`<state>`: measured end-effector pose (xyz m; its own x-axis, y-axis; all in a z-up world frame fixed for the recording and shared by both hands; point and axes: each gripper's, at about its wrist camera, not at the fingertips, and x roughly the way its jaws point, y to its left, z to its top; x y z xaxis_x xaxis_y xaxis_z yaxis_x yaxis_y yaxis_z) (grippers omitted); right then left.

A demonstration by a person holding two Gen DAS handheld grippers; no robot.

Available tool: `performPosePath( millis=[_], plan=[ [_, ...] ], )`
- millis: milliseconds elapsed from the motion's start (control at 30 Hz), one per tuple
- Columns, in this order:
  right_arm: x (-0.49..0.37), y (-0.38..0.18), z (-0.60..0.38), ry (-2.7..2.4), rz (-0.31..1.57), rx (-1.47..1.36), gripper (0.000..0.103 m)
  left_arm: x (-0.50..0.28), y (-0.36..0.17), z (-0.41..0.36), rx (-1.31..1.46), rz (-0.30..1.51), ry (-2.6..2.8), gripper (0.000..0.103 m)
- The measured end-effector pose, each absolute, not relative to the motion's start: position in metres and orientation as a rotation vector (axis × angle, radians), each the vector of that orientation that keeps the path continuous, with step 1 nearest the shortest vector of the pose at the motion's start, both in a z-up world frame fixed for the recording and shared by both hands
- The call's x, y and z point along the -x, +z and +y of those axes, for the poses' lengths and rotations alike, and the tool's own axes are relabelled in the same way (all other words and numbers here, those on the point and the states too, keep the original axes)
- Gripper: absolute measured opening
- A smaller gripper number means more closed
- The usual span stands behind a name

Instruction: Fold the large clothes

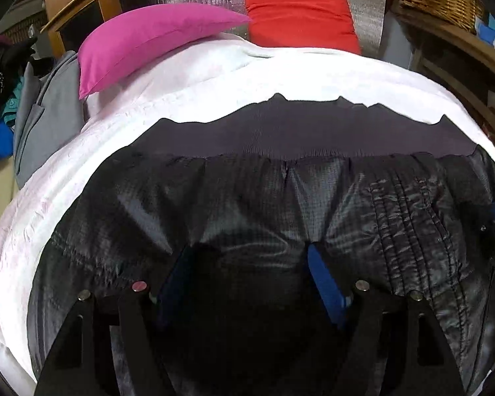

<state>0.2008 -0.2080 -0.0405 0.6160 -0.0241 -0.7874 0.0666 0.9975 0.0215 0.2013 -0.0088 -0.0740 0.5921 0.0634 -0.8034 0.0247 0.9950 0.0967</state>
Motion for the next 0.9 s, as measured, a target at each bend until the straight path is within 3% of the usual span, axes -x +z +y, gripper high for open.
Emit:
performPosePath(
  millis=[167, 367, 700, 900],
  plan=[
    [-0.188, -0.022, -0.215, -0.043, 0.867, -0.084, 0.085, -0.189, -0.055, 0.005, -0.05, 0.916, 0.024, 0.075],
    [-0.104, 0.016, -0.206, 0.017, 0.705, -0.074, 0.085, -0.118, -0.017, 0.054, -0.016, 0.726, 0.086, 0.075],
    [-0.055, -0.043, -0.219, -0.042, 0.76, -0.084, 0.086, -0.086, -0.071, 0.105, 0.042, 0.798, 0.173, 0.075],
    [-0.057, -0.035, -0.222, -0.041, 0.778, -0.113, 0.087, -0.082, -0.066, 0.107, 0.055, 0.809, 0.17, 0.076]
  ],
)
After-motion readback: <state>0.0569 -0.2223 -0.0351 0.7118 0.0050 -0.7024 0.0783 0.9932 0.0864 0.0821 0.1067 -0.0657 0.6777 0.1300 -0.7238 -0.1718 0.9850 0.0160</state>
